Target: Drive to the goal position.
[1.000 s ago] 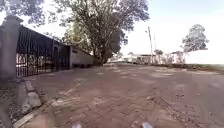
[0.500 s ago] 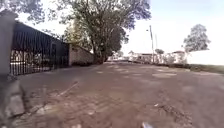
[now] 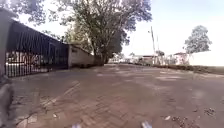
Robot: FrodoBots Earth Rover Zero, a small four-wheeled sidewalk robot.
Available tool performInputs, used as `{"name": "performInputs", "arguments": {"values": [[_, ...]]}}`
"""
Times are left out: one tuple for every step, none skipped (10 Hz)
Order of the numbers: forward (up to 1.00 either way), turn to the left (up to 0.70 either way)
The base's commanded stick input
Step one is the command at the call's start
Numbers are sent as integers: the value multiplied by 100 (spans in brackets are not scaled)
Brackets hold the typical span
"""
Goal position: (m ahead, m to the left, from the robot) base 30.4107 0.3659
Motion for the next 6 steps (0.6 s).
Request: {"name": "performInputs", "arguments": {"values": [[70,0],[70,0],[70,0],[70,0],[70,0],[70,0]]}}
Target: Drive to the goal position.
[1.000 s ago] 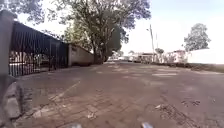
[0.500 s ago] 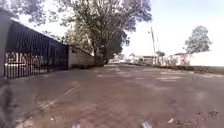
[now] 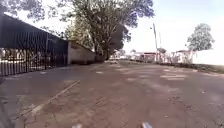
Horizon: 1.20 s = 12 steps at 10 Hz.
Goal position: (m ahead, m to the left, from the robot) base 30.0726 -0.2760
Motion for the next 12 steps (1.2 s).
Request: {"name": "performInputs", "arguments": {"values": [[70,0],[70,0],[70,0],[70,0],[70,0],[70,0],[70,0],[70,0],[70,0],[70,0],[70,0],[70,0]]}}
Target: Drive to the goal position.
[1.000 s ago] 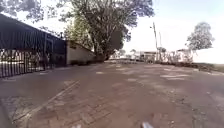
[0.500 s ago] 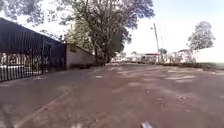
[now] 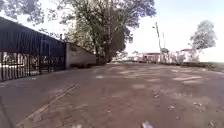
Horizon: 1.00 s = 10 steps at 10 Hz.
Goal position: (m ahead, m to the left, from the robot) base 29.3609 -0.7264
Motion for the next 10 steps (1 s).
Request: {"name": "performInputs", "arguments": {"values": [[70,0],[70,0],[70,0],[70,0],[70,0],[70,0],[70,0],[70,0],[70,0],[70,0]]}}
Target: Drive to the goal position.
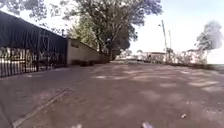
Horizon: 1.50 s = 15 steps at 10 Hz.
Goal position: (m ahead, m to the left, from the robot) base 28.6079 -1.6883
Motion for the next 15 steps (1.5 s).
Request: {"name": "performInputs", "arguments": {"values": [[70,0],[70,0],[70,0],[70,0],[70,0],[70,0],[70,0],[70,0],[70,0],[70,0],[70,0],[70,0],[70,0],[70,0],[70,0]]}}
